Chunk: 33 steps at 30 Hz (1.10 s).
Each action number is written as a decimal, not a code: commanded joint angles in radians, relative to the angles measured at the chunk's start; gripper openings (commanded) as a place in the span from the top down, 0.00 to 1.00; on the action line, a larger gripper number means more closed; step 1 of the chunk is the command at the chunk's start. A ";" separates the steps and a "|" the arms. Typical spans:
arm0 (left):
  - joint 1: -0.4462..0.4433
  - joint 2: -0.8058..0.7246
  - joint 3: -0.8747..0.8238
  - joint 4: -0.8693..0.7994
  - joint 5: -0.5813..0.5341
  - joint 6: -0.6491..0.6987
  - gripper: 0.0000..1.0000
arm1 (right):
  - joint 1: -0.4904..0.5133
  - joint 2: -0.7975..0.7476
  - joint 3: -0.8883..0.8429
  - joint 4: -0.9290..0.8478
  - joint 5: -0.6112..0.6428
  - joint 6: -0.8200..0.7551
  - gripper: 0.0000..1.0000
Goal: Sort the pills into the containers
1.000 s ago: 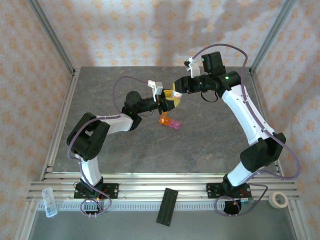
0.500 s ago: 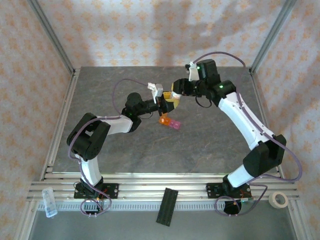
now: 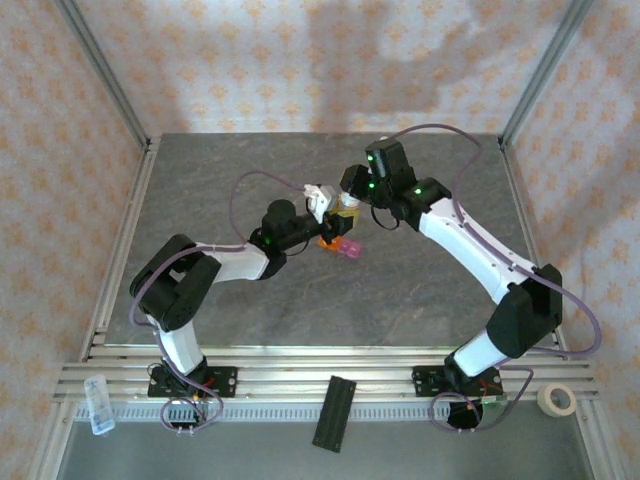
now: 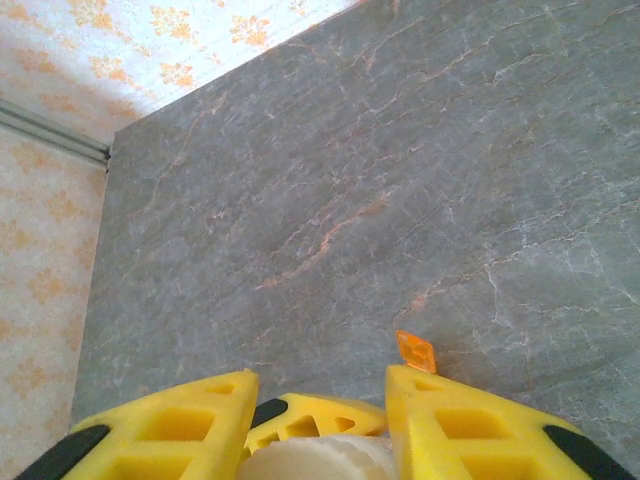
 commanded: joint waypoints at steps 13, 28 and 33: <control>0.071 0.016 0.089 0.228 0.213 -0.183 1.00 | -0.168 -0.075 0.199 -0.160 -0.290 -0.303 0.22; 0.082 0.060 0.166 0.228 0.406 -0.347 1.00 | -0.170 -0.028 0.236 -0.239 -0.508 -0.538 0.23; 0.083 0.066 0.177 0.228 0.421 -0.365 1.00 | -0.170 -0.007 0.242 -0.238 -0.526 -0.535 0.28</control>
